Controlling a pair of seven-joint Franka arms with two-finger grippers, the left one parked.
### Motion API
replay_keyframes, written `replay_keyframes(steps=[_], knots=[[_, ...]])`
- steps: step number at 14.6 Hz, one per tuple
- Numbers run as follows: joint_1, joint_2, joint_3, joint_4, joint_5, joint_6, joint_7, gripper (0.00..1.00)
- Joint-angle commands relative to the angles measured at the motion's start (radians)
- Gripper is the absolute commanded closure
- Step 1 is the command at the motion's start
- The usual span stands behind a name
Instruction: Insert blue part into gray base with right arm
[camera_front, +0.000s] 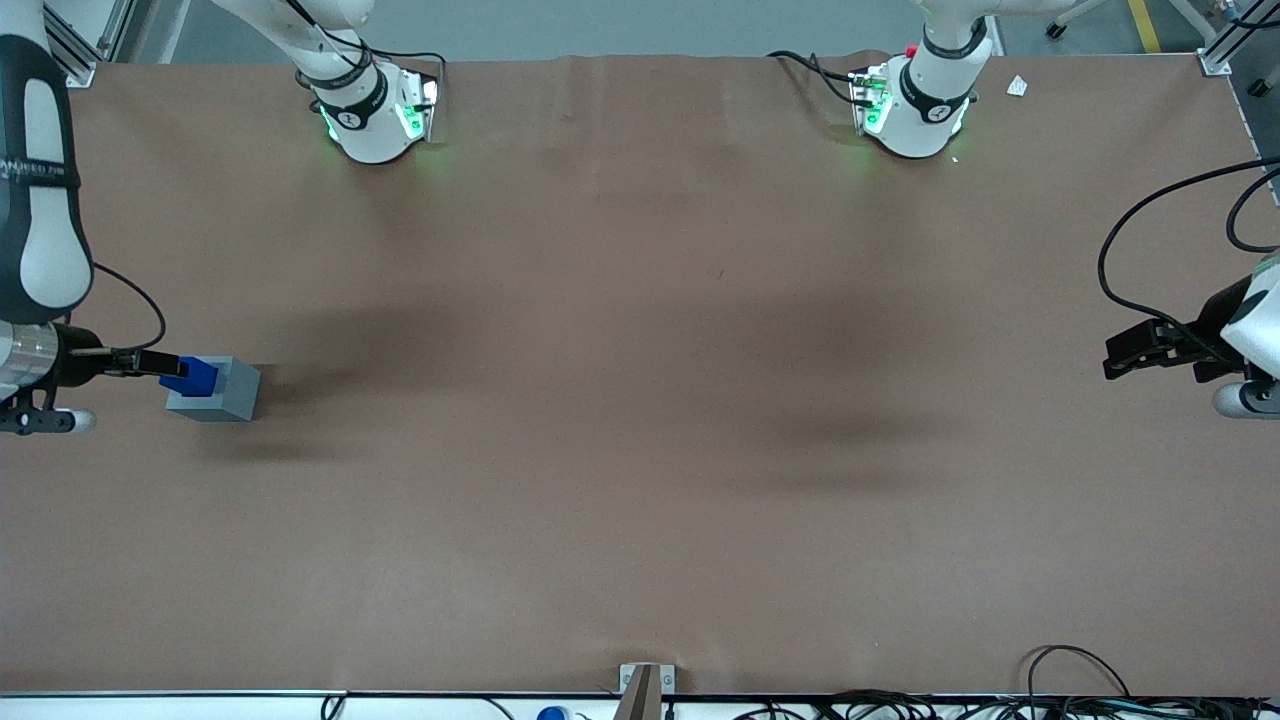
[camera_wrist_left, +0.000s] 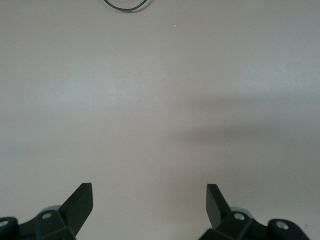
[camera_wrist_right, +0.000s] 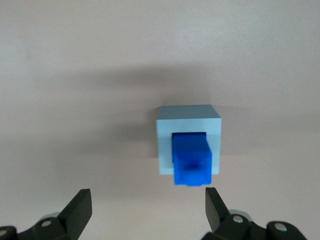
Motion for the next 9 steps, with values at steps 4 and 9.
replay_keyframes(steps=[4,9], knots=[[0.024,-0.114,0.0,-0.032,0.08,-0.087,0.03,0.0],[0.075,-0.166,-0.002,-0.045,0.078,-0.096,0.118,0.0]])
